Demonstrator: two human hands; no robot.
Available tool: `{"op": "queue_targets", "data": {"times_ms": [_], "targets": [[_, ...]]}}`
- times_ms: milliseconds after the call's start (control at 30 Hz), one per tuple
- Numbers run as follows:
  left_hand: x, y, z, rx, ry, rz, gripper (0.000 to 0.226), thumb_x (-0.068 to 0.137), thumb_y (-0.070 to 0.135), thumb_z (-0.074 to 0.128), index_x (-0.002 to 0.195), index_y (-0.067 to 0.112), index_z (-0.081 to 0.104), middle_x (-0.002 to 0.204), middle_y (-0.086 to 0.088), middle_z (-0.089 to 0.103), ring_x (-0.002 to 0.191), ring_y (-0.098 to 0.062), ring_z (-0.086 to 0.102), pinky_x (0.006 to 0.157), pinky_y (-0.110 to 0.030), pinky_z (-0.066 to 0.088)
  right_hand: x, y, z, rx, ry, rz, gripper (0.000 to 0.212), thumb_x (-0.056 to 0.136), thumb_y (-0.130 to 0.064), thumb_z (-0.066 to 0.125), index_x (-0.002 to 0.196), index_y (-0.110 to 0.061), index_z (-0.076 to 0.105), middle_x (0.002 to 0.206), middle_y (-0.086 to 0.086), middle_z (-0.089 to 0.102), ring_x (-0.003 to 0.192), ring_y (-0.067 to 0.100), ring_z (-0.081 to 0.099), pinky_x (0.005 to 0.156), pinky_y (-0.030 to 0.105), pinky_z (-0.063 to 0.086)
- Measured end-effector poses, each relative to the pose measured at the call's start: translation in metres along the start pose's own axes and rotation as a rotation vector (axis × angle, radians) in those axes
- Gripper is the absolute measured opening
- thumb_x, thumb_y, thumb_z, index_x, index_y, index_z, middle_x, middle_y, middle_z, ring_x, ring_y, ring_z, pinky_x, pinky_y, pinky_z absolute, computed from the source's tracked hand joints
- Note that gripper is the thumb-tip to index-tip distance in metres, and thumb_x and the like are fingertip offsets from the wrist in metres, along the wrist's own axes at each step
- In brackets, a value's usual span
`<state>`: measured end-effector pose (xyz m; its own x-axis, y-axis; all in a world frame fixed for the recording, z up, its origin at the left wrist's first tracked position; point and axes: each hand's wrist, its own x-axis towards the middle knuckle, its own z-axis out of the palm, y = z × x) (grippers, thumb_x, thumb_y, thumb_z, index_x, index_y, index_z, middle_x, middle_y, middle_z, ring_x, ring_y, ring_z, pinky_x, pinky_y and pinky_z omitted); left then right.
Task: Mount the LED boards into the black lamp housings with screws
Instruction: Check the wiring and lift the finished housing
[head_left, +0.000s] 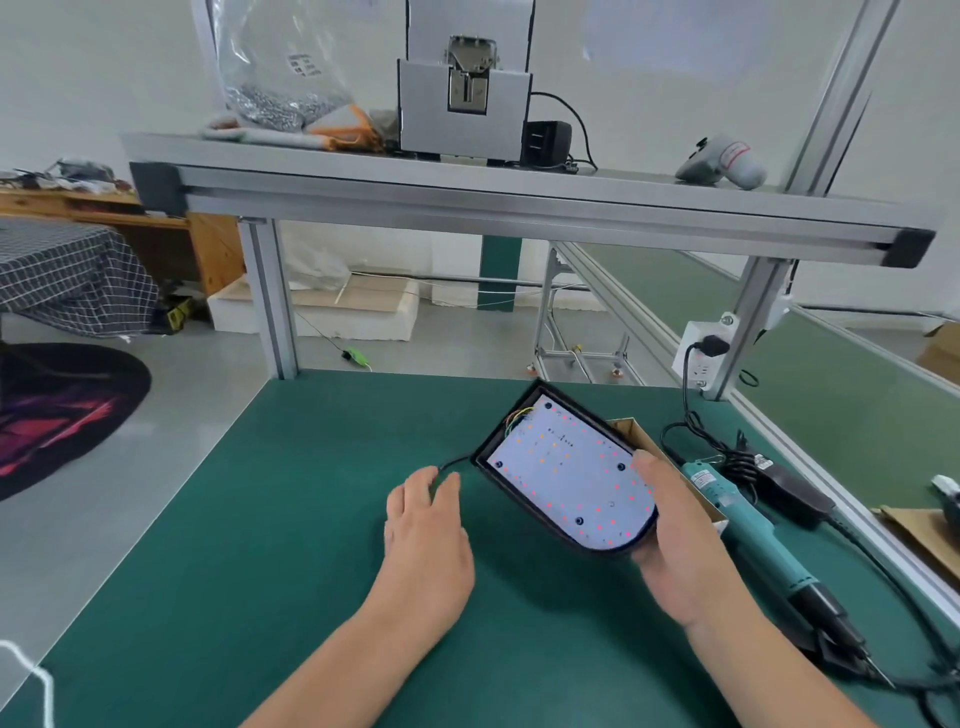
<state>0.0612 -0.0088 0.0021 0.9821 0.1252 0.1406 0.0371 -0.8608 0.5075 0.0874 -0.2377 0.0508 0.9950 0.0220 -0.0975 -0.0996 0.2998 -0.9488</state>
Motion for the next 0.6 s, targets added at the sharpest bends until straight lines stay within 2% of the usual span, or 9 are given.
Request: {"op": "queue_targets", "data": {"times_ms": [67, 167, 233, 300, 367, 400, 433, 500, 600], "targets": [[0.002, -0.002, -0.002, 0.116, 0.022, -0.027, 0.059, 0.104, 0.012, 0.045, 0.16, 0.016, 0.028, 0.16, -0.005, 0.022, 0.141, -0.027, 0.027, 0.116, -0.032, 0.031, 0.004, 0.001, -0.002, 0.1, 0.075, 0.033, 0.026, 0.104, -0.038, 0.058, 0.113, -0.032, 0.082, 0.123, -0.003, 0.078, 0.107, 0.016, 0.077, 0.077, 0.041, 0.064], [0.005, -0.01, -0.011, 0.186, 0.025, -0.032, 0.05, 0.099, 0.002, 0.041, 0.146, 0.019, 0.04, 0.127, 0.001, 0.043, 0.11, -0.02, 0.039, 0.089, -0.026, 0.039, 0.007, 0.002, -0.005, 0.2, 0.107, 0.03, 0.03, 0.104, -0.037, 0.059, 0.126, -0.024, 0.075, 0.126, 0.0, 0.077, 0.108, 0.019, 0.077, 0.068, 0.038, 0.065], [0.007, -0.012, -0.016, 0.169, 0.011, -0.052, 0.043, 0.096, -0.002, 0.038, 0.132, 0.02, 0.047, 0.108, 0.004, 0.043, 0.1, -0.019, 0.04, 0.078, -0.027, 0.04, 0.008, 0.002, -0.005, 0.225, 0.093, 0.03, 0.031, 0.105, -0.036, 0.058, 0.128, -0.024, 0.074, 0.127, 0.001, 0.076, 0.109, 0.02, 0.076, 0.071, 0.041, 0.066], [0.007, -0.011, -0.018, 0.082, 0.002, -0.054, 0.034, 0.095, -0.002, 0.036, 0.12, 0.017, 0.051, 0.099, 0.004, 0.045, 0.094, -0.02, 0.045, 0.075, -0.029, 0.045, 0.008, 0.003, -0.004, 0.23, 0.056, 0.037, 0.029, 0.106, -0.036, 0.056, 0.121, -0.025, 0.078, 0.126, 0.002, 0.077, 0.106, 0.02, 0.077, 0.076, 0.044, 0.066], [0.006, -0.007, -0.019, -0.203, 0.008, -0.097, 0.037, 0.1, 0.001, 0.037, 0.129, 0.014, 0.055, 0.103, 0.004, 0.055, 0.087, -0.02, 0.056, 0.071, -0.028, 0.045, 0.007, 0.005, -0.002, 0.217, 0.023, 0.048, 0.032, 0.106, -0.035, 0.054, 0.107, -0.027, 0.085, 0.122, 0.004, 0.078, 0.099, 0.02, 0.078, 0.073, 0.042, 0.065], [0.004, -0.002, -0.02, -0.42, -0.006, -0.163, 0.042, 0.102, 0.002, 0.039, 0.137, 0.019, 0.056, 0.112, 0.005, 0.061, 0.087, -0.02, 0.063, 0.071, -0.027, 0.047, 0.006, 0.007, -0.001, 0.209, 0.01, 0.054, 0.033, 0.107, -0.035, 0.054, 0.103, -0.028, 0.086, 0.121, 0.005, 0.078, 0.096, 0.02, 0.079, 0.071, 0.041, 0.065], [0.002, 0.004, -0.02, -0.637, -0.025, -0.224, 0.043, 0.103, 0.0, 0.042, 0.137, 0.023, 0.057, 0.118, 0.003, 0.066, 0.088, -0.02, 0.069, 0.072, -0.025, 0.05, 0.004, 0.008, 0.001, 0.21, -0.003, 0.059, 0.032, 0.106, -0.034, 0.055, 0.106, -0.025, 0.085, 0.121, 0.006, 0.078, 0.095, 0.021, 0.079, 0.069, 0.039, 0.064], [-0.003, 0.016, -0.018, -0.965, -0.087, -0.271, 0.037, 0.101, -0.009, 0.043, 0.116, 0.016, 0.064, 0.117, -0.01, 0.071, 0.086, -0.015, 0.073, 0.073, -0.025, 0.056, 0.001, 0.012, 0.008, 0.211, -0.035, 0.073, 0.033, 0.1, -0.036, 0.059, 0.116, -0.018, 0.082, 0.122, 0.01, 0.078, 0.096, 0.023, 0.079, 0.066, 0.037, 0.066], [-0.008, 0.027, -0.01, -1.218, -0.257, -0.221, 0.038, 0.101, -0.016, 0.045, 0.115, 0.005, 0.074, 0.11, -0.018, 0.076, 0.085, -0.017, 0.072, 0.075, -0.028, 0.059, -0.004, 0.019, 0.018, 0.163, -0.081, 0.093, 0.035, 0.094, -0.04, 0.06, 0.116, -0.023, 0.082, 0.124, 0.011, 0.077, 0.104, 0.025, 0.078, 0.07, 0.041, 0.066]]}}
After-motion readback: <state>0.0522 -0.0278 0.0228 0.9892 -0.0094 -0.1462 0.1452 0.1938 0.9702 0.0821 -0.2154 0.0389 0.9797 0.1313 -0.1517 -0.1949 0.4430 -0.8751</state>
